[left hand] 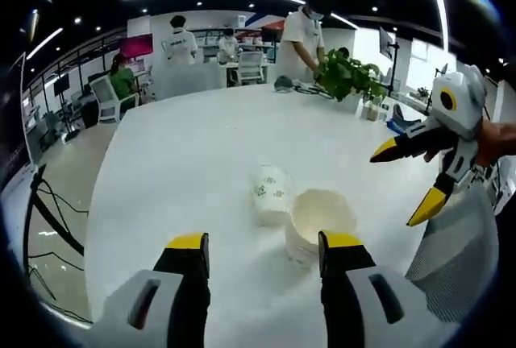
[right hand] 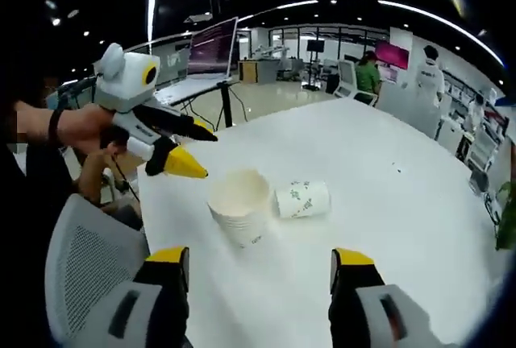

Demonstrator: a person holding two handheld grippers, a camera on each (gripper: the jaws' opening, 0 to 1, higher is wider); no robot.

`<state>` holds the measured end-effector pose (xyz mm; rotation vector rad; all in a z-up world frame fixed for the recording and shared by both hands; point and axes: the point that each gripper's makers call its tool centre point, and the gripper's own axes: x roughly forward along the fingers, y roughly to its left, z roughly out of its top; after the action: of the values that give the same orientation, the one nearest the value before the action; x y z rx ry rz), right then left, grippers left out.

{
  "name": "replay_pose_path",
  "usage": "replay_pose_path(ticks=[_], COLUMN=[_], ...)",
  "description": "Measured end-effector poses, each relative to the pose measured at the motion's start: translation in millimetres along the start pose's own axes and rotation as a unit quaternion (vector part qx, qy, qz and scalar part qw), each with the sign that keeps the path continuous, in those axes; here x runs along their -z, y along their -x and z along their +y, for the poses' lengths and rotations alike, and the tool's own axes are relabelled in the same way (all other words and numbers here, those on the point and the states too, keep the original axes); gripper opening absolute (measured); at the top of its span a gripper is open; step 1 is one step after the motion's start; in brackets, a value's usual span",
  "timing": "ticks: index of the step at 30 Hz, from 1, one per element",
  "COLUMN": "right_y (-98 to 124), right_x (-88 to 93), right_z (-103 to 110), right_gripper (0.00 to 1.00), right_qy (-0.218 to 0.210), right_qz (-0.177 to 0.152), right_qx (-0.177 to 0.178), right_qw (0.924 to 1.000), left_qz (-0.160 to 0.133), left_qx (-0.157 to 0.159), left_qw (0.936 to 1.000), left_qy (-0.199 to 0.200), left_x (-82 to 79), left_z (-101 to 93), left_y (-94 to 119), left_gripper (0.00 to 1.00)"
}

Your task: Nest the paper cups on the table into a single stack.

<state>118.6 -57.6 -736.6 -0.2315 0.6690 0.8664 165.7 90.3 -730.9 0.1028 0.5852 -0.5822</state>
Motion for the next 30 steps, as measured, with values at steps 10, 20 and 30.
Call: replay_pose_path(ticks=[10,20,30], right_y=[21,32,30], right_x=[20.6,24.3,29.8], right_z=[-11,-12,-20], right_gripper=[0.74,0.75,0.73], right_qy=[-0.04,-0.061,-0.079], right_qz=[-0.004,-0.008,-0.008], right_qx=[0.033,0.05,0.062], right_qw=[0.9987,0.9968,0.9949], left_qz=[0.015,0.071,0.127], left_qx=[0.016,0.05,0.079], left_qw=[0.9998,0.9962,0.9888], left_qy=[-0.002,-0.002,-0.001], left_x=[-21.4,-27.6,-27.0], left_z=[17.9,33.9,35.1], left_y=[-32,-69,-101], left_gripper=[0.53,0.56,0.54])
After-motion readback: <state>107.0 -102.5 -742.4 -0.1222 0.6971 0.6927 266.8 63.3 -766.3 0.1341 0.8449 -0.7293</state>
